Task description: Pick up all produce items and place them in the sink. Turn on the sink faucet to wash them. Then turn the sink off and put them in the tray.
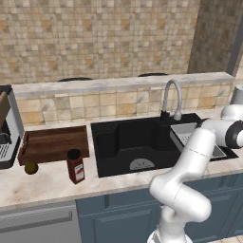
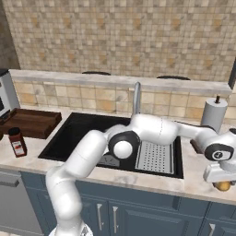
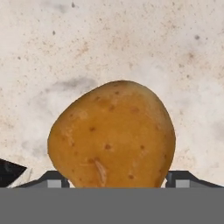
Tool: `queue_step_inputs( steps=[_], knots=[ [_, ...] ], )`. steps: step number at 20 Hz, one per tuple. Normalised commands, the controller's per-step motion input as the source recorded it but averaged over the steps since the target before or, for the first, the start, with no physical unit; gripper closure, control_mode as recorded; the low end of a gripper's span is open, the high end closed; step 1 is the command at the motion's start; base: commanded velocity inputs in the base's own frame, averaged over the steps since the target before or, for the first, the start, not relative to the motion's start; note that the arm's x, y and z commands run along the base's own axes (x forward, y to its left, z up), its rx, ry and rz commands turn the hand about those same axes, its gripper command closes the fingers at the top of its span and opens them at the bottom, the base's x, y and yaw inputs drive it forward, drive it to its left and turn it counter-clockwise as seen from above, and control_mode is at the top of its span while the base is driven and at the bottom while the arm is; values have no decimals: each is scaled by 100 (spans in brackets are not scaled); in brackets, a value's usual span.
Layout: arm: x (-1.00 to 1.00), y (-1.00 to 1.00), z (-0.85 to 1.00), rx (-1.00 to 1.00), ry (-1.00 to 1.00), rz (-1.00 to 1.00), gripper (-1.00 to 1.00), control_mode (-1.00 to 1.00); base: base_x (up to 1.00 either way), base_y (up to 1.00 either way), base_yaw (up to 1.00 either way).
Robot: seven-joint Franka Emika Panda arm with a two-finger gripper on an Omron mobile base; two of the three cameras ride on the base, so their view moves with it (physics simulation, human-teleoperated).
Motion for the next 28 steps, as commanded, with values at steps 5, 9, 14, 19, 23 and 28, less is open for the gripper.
queue_step_inputs(
  steps=[5,9,14,19,23,28],
  knots=[
    [-57,46,21,3,-15,0,100,-100,0,0,0],
    [-66,69,51,0,-12,0,100,-100,0,0,0],
    [-39,89,81,-1,-4,0,100,-100,0,0,0],
    [-14,100,78,-6,0,0,100,-100,0,0,0],
    [-11,100,47,-10,6,0,100,-100,0,0,0],
    [-7,100,11,-8,11,0,100,-100,0,0,0]
  ],
)
